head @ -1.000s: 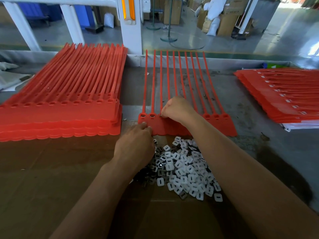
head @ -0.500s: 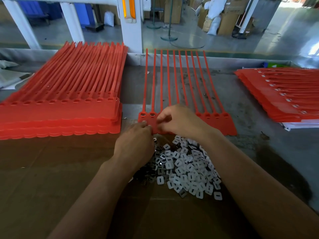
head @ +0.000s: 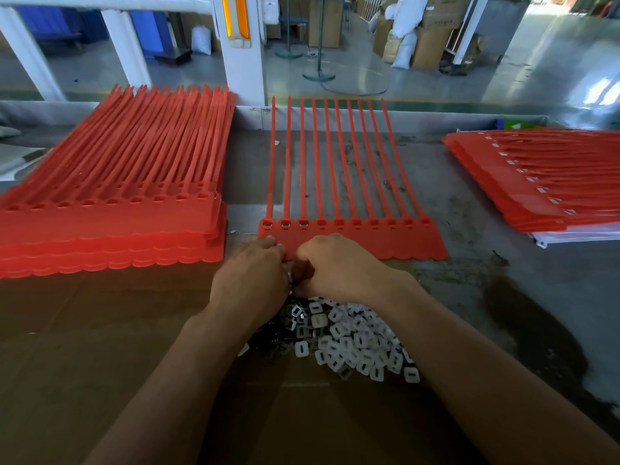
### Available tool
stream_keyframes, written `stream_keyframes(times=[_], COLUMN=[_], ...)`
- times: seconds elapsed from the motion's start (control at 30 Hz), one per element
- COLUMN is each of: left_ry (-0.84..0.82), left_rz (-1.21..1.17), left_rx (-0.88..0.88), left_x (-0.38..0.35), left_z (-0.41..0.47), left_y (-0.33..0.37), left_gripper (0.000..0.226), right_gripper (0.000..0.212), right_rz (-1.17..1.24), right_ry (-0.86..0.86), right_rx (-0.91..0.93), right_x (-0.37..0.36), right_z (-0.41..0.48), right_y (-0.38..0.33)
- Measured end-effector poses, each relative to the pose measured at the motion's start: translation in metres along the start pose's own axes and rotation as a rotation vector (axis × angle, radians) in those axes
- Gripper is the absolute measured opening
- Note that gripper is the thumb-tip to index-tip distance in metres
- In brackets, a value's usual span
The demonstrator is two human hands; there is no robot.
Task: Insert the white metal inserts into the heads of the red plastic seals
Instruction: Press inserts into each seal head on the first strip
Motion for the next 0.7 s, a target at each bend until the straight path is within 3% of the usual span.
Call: stream_keyframes(times=[0.3,0.4,0.7], left_ry=[0.001,0.003,-0.005], left_rz=[-0.009,-0.018,0.000], left_rx=[-0.012,-0.010,-0.015], left_x=[0.000,0.000,0.000], left_z=[0.000,0.000,0.000], left_y=[0.000,0.000,0.000], left_gripper=[0.028,0.027,0.028], right_gripper=[0.008,0.018,0.012], right_rz=[-0.050,-0.064,0.178], right_ry=[0.042,0.074,0.037], right_rx=[0.040,0.023,0.059], right_x=[-0.006,-0.010,-0.001], right_z=[-0.004,-0.003,-0.009], right_y=[-0.001,0.000,0.007])
Point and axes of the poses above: each hand's wrist, its own z-axis towards the middle knuckle, its own x-axis out of the back of the hand, y = z × x, the point moved 1 cm from there along z, towards the middle knuckle, and after that the axes turned 9 degrees about -x, right-handed, at the moved point
